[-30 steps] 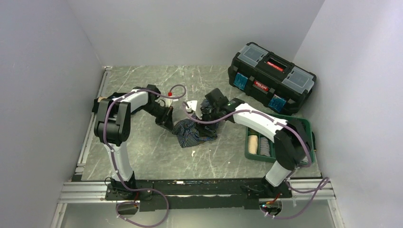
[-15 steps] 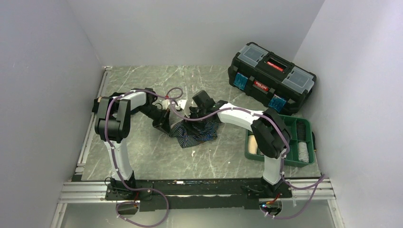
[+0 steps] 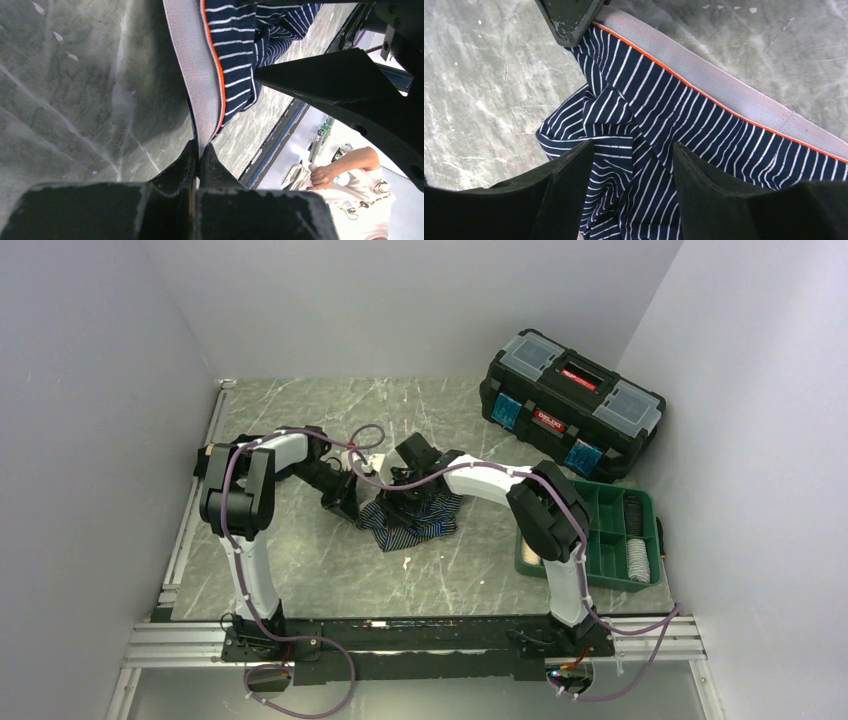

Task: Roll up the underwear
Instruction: Flatten out the underwear at the center of the board.

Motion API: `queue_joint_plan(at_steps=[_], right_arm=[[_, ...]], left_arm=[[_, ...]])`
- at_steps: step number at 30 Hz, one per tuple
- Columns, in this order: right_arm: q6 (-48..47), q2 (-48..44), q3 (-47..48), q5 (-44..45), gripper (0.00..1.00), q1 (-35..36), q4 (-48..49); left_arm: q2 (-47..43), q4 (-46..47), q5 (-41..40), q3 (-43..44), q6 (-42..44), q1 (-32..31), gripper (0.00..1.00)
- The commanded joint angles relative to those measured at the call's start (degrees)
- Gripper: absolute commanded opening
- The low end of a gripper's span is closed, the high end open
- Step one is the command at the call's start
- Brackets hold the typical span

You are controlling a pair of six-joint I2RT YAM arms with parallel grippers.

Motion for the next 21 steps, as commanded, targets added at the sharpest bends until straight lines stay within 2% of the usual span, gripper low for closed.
queue_joint_plan(at_steps=[1, 6, 10, 12, 13, 17, 21], right_arm=[[-0.77, 0.34, 2.7, -2.92, 0.58, 0.45, -1.29], [-1.5, -0.77, 1.8, -4.38, 0.4, 0.71, -2.24], [-1.89, -2.54, 1.45, -5.04, 0.3, 0.72, -3.43], [-2.08, -3.34, 1.23, -4.98, 0.28, 0.81, -4.05], [-2.15, -3.86, 1.0, -4.56, 0.3, 0.8, -4.17], [-2.34, -5.95, 0.6, -1.89, 0.54, 0.69, -4.41], [-2.43, -7.64, 0.74, -0.91, 0.59, 0.73, -5.46]], left_arm=[[-0.24, 0.05, 1.84, -0.28, 1.0, 0.14, 0.0], [-0.44, 0.22, 1.45, -0.47, 0.89, 0.32, 0.0], [-0.33, 0.22, 1.34, -0.21, 0.73, 0.51, 0.0], [-0.42, 0.14, 1.29, -0.1, 0.74, 0.59, 0.0], [-0.38, 0.07, 1.28, -0.08, 0.83, 0.58, 0.0], [-0.7, -0.17, 1.39, -0.35, 1.08, 0.68, 0.0], [-1.2, -0.37, 1.13, -0.63, 1.34, 0.67, 0.0]])
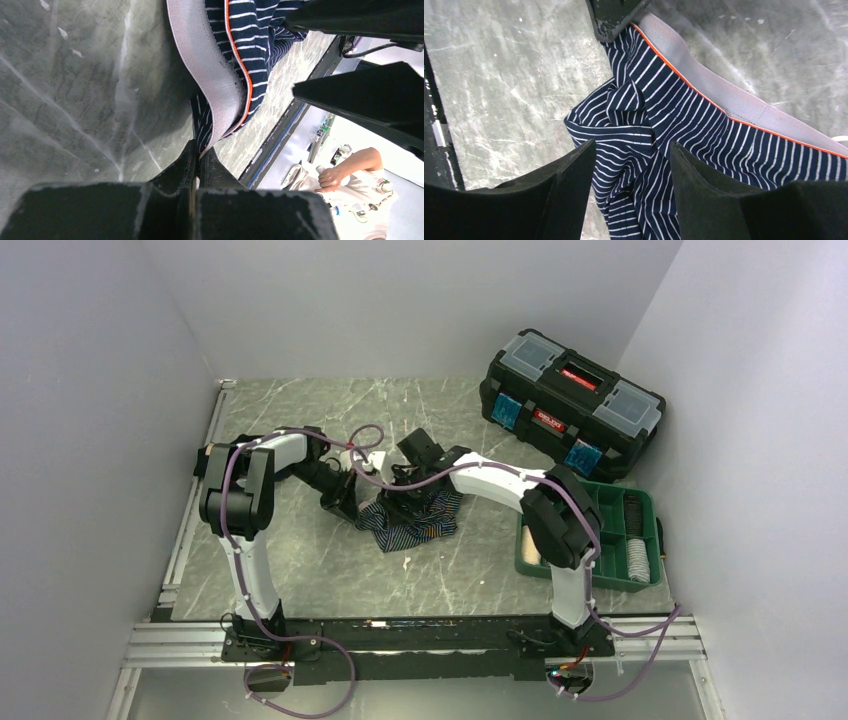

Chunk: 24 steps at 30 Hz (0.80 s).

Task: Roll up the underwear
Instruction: Flatten out the underwear at the center of the board.

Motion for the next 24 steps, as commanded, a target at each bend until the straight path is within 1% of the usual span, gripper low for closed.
queue_joint_plan(at_steps=[1, 9, 24], right_arm=[[-0.76, -4.67, 0.57, 0.77, 0.59, 0.35, -1.48], [-1.08, -3.12, 1.2, -0.26, 0.51, 0.4, -3.44], [-0.94, 4.23, 3.88, -0.3, 0.5, 0.4, -3.29]], left_arm=[[-1.3, -0.52, 1.07, -0.48, 1.34, 0.3, 0.0], [-1.68, -0.79, 1.14, -0.27, 1.5, 0.32, 0.0], [-1.2, -0.96, 1.58, 0.05, 1.68, 0.36, 0.0]])
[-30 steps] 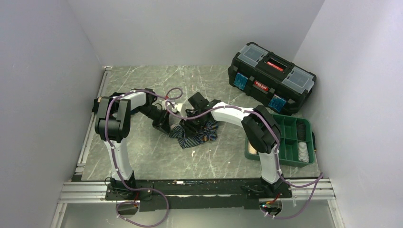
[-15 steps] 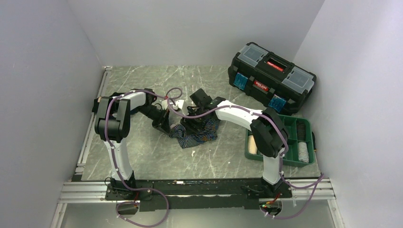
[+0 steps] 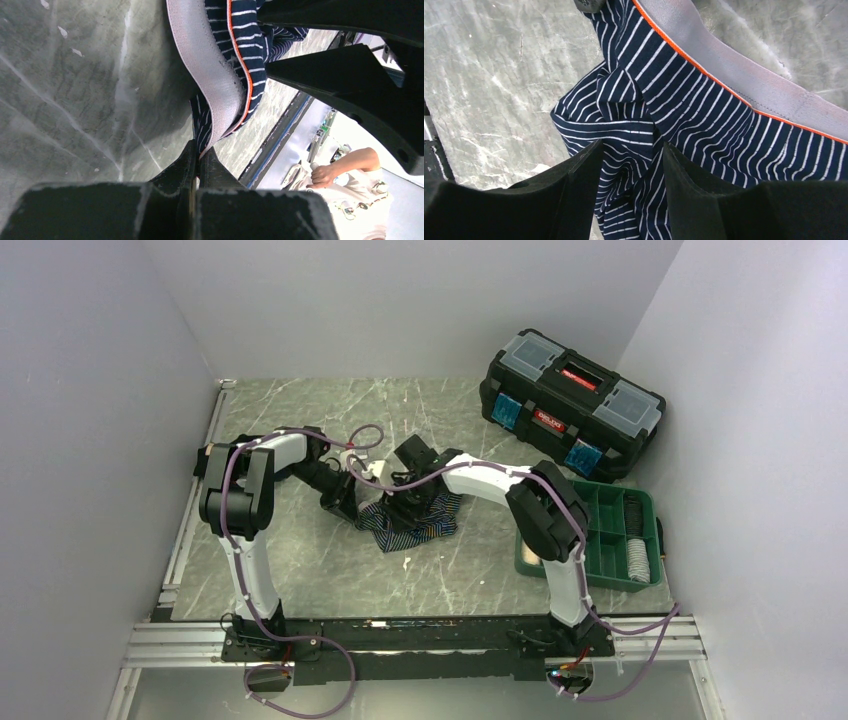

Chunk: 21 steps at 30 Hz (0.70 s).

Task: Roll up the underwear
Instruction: Flatten out the underwear at the center of the board.

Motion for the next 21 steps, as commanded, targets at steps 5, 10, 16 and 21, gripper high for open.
queue_joint_plan(at_steps=[5, 10, 16, 21], right_arm=[[-0.7, 1.36, 3.89, -1.86, 0.37, 0.33, -1.05], [-0.83, -0.69, 3.9, -2.37, 0.16, 0.29, -2.04], [-1.96, -5.14, 3.72, -2.87, 0.0, 0.14, -5.27], [-2.43, -10.56, 3.11, -1.95, 0.0, -0.9, -8.47]], left_arm=[[-1.23, -0.92, 1.58, -0.06, 1.78, 0.36, 0.0], [-1.37, -1.16, 1.58, 0.1, 1.94, 0.45, 0.0], [-1.86, -2.74, 3.73, 1.12, 3.07, 1.04, 0.0], [-2.83, -5.9, 6.72, 2.64, 5.49, 2.0, 0.0]])
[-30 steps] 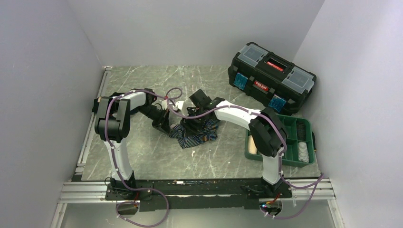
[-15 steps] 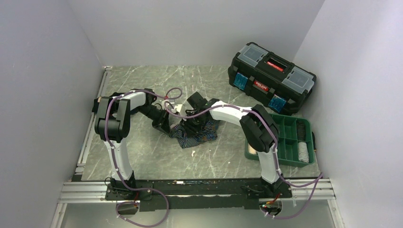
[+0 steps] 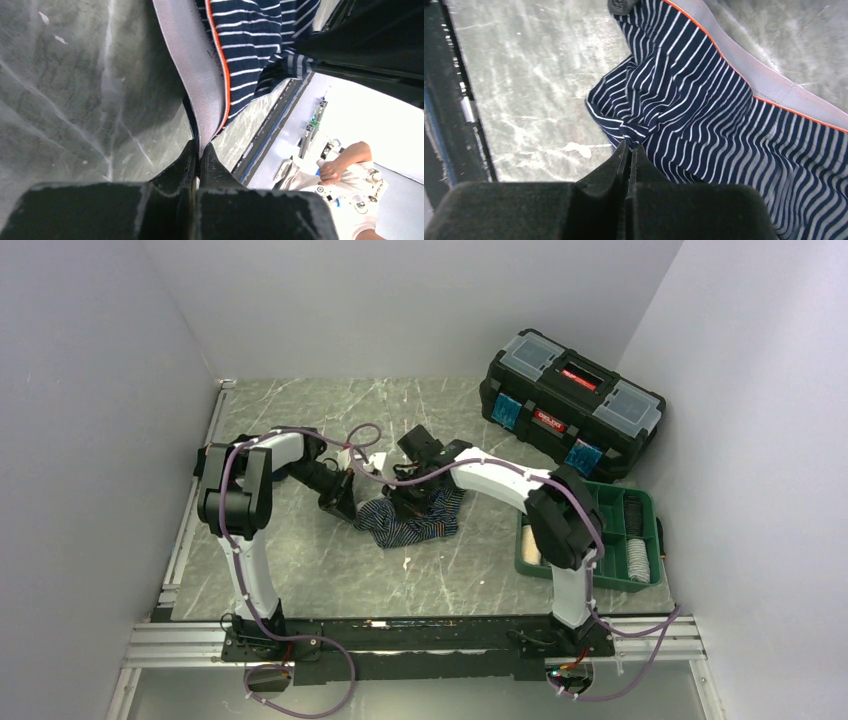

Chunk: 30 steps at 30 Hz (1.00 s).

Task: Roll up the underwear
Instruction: Flatten out the underwear at the center of the board.

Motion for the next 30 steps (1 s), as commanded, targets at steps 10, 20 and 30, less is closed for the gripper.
queue_joint_plan(at_steps=[10, 20, 30], right_arm=[[-5.02, -20.21, -2.09, 6.51, 0.0, -1.93, -11.59], [-3.86, -27.87, -4.9, 6.05, 0.0, -8.38, -9.78], [-6.63, -21.93, 15.93, 9.87, 0.0, -23.37, -3.82]], left_arm=[[-4.93, -22.57, 14.89, 9.59, 19.18, 1.9, 0.0], [-4.91, -30.79, 18.37, 15.67, 20.79, 1.92, 0.0], [4.42, -19.86, 15.41, 55.17, -8.25, 2.43, 0.0]])
